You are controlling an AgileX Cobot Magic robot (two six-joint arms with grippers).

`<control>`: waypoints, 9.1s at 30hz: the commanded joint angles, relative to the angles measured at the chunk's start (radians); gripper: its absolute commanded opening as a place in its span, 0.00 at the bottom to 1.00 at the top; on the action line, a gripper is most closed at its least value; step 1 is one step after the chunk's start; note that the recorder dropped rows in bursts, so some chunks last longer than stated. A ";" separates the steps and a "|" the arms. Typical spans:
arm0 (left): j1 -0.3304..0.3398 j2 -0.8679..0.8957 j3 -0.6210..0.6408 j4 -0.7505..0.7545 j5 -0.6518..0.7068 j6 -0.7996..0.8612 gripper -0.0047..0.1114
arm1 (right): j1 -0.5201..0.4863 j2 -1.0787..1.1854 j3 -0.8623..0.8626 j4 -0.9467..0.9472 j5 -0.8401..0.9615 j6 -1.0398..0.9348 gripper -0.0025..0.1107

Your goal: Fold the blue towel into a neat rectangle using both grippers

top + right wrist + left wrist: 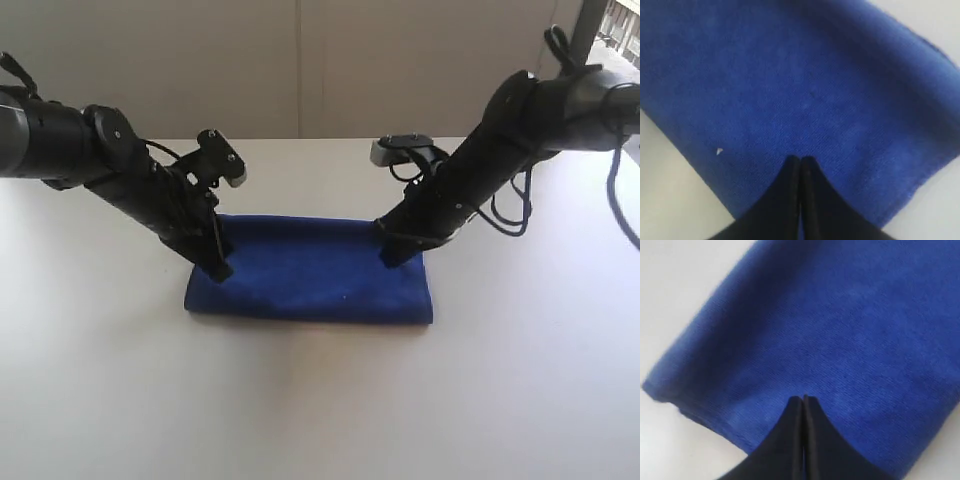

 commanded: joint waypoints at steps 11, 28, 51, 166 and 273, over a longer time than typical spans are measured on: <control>0.006 0.063 0.013 0.045 0.230 -0.010 0.04 | 0.013 0.080 -0.003 -0.221 0.035 0.047 0.02; 0.006 -0.022 0.007 0.029 -0.052 -0.005 0.04 | 0.013 -0.006 -0.130 -0.209 -0.154 0.047 0.02; 0.006 0.132 0.007 0.019 -0.244 -0.005 0.04 | 0.013 0.157 -0.130 -0.300 -0.412 0.077 0.02; 0.348 -1.972 1.346 -0.391 -0.377 -0.749 0.04 | -0.226 -1.458 1.179 -0.234 -0.786 0.546 0.02; 0.434 -1.972 1.346 0.425 -0.117 -1.055 0.04 | -0.116 -1.556 1.331 -0.238 -0.928 0.487 0.02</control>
